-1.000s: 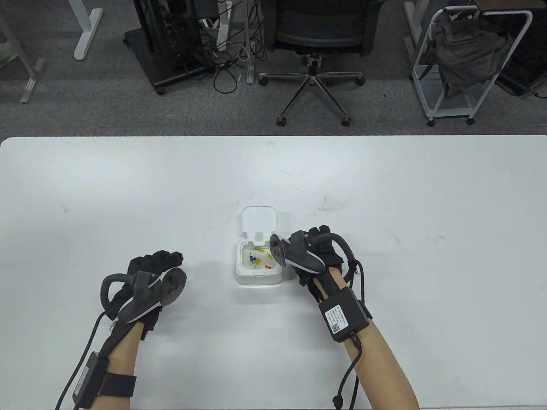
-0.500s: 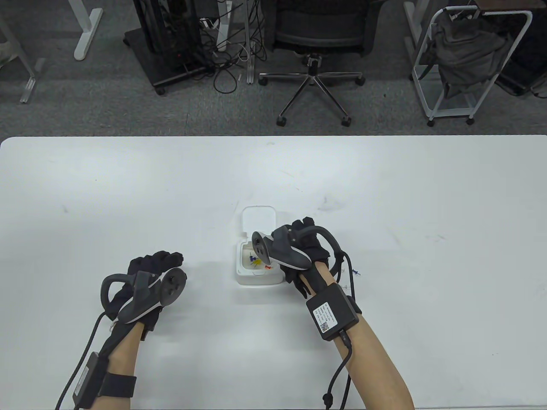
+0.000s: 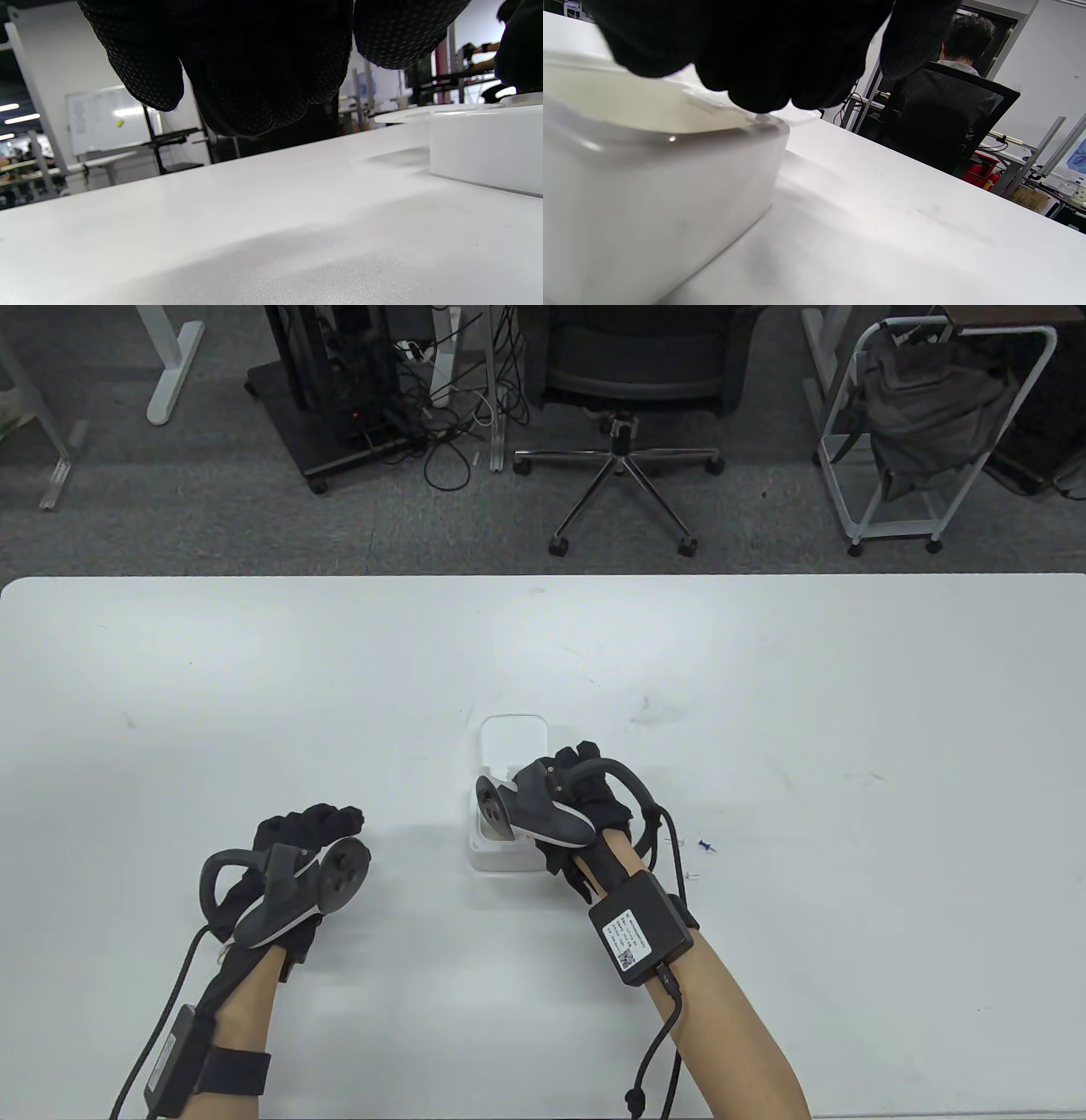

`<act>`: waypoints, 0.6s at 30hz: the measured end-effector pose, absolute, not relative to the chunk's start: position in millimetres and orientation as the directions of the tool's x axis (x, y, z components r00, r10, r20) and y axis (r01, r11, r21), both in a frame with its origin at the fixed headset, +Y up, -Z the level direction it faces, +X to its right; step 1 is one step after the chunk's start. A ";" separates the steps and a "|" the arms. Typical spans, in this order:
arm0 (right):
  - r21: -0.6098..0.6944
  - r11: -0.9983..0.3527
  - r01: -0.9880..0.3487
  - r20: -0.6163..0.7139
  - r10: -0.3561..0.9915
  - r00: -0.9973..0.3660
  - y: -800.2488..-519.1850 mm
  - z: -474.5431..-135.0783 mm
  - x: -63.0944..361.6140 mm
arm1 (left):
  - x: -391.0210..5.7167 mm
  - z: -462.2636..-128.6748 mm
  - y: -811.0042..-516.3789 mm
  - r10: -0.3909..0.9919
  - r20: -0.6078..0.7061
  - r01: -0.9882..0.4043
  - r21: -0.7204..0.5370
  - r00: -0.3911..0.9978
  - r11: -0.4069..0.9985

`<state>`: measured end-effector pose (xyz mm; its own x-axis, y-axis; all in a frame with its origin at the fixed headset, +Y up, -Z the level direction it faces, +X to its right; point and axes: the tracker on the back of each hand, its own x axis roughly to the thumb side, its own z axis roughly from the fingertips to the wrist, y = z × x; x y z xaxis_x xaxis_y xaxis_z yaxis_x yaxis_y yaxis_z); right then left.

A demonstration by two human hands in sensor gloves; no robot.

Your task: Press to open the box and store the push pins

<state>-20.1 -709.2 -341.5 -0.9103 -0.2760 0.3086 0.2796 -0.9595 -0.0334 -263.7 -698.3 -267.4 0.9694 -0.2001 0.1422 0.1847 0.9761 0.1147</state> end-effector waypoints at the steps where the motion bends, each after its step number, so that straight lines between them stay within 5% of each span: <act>1: -0.037 -0.961 0.273 0.304 -0.271 -0.913 -707.6 -341.4 -17.1 | -263.7 -267.4 -698.3 -0.200 0.142 0.185 0.115 0.969 0.976; 18: -0.038 -0.939 0.343 0.268 -0.340 -0.902 -720.8 -324.1 33.5 | -263.9 -267.4 -699.1 -0.202 0.143 0.188 0.105 0.969 0.977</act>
